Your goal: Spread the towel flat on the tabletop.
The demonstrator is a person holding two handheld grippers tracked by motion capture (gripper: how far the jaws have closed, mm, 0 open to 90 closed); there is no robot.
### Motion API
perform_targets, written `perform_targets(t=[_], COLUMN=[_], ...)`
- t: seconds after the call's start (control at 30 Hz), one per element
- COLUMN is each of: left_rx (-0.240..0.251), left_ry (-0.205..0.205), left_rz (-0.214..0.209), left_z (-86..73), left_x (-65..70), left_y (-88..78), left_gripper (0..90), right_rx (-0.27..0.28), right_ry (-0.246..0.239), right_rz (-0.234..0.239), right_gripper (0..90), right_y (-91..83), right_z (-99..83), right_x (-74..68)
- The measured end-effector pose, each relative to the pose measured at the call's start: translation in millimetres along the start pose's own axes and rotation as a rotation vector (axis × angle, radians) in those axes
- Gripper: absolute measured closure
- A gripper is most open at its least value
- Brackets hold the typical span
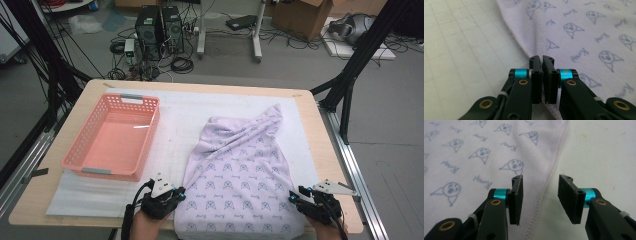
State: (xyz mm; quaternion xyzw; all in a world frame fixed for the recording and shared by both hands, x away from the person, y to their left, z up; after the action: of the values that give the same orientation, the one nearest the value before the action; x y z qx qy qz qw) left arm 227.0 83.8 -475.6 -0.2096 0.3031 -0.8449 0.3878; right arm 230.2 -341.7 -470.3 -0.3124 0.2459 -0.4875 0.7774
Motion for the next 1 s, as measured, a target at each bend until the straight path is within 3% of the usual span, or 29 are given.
perform_targets(t=[0.13, 0.2, 0.27, 0.33, 0.37, 0.4, 0.43, 0.47, 0.73, 0.8, 0.87, 0.93, 1.0], left_rx=[-0.014, -0.008, 0.006, 0.03, 0.043, 0.056, 0.064, 0.073, 0.119, 0.112, 0.088, 0.049, 0.037], left_ry=[0.01, 0.024, 0.009, -0.01, -0.018, -0.022, -0.023, -0.027, -0.077, -0.087, -0.082, -0.078, -0.036], left_rz=[-0.035, -0.054, -0.068, -0.069, -0.068, -0.069, -0.064, -0.062, -0.075, -0.085, -0.092, -0.096, -0.07], left_z=[-20.5, -26.6, -27.9, -25.7, -24.4, -22.7, -20.8, -18.6, -0.2, 4.4, 9.4, 12.9, 16.2], left_x=[5.3, 7.1, 6.4, 5.1, 4.5, 4.2, 3.6, 2.9, -9.9, -10.7, -10.6, -7.6, -1.0], left_y=[-21.7, -26.9, -27.0, -24.5, -23.1, -21.4, -19.8, -18.2, -8.6, -3.8, 4.2, 14.9, 19.1], left_gripper=[86.0, 85.4, 82.2, 69.2, 62.9, 59.2, 54.9, 51.6, 46.5, 46.5, 46.4, 46.6, 47.0], right_rx=[0.017, 0.014, -0.005, -0.017, -0.014, -0.017, -0.022, -0.024, -0.09, -0.095, -0.072, -0.045, -0.02], right_ry=[0.018, 0.012, -0.007, -0.039, -0.056, -0.069, -0.072, -0.078, -0.062, -0.05, -0.037, -0.033, -0.023], right_rz=[0.009, 0.017, 0.03, 0.037, 0.02, 0.043, 0.07, 0.059, -0.024, -0.021, 0.005, -0.001, -0.001], right_gripper=[55.8, 56.6, 60.8, 62.5, 68.7, 82.4, 86.8, 87.7, 88.5, 88.2, 81.8, 72.5, 69.6], right_y=[-0.9, 1.8, 5.7, 11.1, 11.6, 11.5, 10.8, 9.5, -30.1, -37.5, -40.7, -41.5, -41.1], right_z=[1.2, 2.1, 3.2, 4.0, 4.2, 4.2, 3.5, 2.7, -28.6, -34.9, -36.4, -33.3, -29.3], right_x=[2.3, 0.7, -4.2, -10.1, -12.8, -14.1, -15.3, -15.7, 2.0, 3.1, 2.3, 2.4, 2.7])
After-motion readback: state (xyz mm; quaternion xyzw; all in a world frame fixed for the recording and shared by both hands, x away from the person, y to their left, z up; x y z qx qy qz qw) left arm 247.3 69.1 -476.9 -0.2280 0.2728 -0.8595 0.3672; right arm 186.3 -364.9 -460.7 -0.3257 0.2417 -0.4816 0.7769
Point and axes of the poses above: each handheld gripper's, and its own axes: y roughly forward along the jaws, z roughly out of its top, x roughly to its right, the point moved 4 cm from there along y, roughly forward along the jaws, and after that the axes turned 6 degrees about -x, right-handed, at the moved point
